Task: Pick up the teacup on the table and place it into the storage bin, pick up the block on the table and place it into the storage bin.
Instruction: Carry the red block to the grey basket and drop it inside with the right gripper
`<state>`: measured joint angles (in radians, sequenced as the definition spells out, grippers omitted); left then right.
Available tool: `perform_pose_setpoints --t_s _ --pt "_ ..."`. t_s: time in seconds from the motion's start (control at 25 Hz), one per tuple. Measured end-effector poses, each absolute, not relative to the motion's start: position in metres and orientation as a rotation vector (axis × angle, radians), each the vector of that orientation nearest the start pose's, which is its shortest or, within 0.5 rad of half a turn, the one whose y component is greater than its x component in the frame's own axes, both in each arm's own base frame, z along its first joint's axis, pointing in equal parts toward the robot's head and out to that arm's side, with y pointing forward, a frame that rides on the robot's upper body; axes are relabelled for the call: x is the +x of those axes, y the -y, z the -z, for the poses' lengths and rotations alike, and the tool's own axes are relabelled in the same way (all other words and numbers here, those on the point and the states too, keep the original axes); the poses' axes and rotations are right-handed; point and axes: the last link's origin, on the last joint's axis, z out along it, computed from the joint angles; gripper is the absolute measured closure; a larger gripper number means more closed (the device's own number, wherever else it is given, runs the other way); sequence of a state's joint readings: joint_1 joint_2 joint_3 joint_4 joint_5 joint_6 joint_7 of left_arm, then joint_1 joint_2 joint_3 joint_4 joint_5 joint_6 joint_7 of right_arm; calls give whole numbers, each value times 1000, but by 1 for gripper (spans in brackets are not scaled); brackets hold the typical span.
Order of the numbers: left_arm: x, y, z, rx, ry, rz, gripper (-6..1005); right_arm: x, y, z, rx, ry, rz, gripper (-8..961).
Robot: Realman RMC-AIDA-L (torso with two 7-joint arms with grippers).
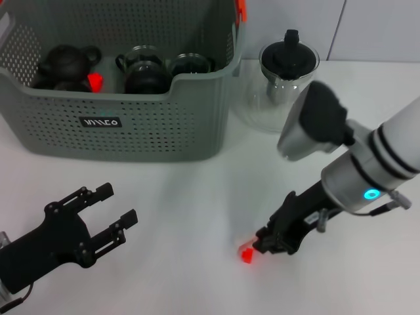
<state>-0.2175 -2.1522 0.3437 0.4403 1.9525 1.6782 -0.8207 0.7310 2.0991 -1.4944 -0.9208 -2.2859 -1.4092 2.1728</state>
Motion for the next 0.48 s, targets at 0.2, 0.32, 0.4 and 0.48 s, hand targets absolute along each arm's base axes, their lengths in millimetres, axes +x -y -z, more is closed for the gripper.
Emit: perform_pose_setpoints --t_s 0.2,0.32,0.4,0.48 --pt "-336 -213 19 -2303 571 912 324 160 -346 48 -3051 -672 210 775" --pt "-336 -214 18 -2302 570 912 325 137 -347 18 -3086 -592 -69 774" --pt "-336 -214 18 -2302 570 912 325 121 -348 2 -3076 -512 -240 774" --pt "-336 -214 18 -2302 570 912 325 101 -351 -10 -3045 -420 -417 774"
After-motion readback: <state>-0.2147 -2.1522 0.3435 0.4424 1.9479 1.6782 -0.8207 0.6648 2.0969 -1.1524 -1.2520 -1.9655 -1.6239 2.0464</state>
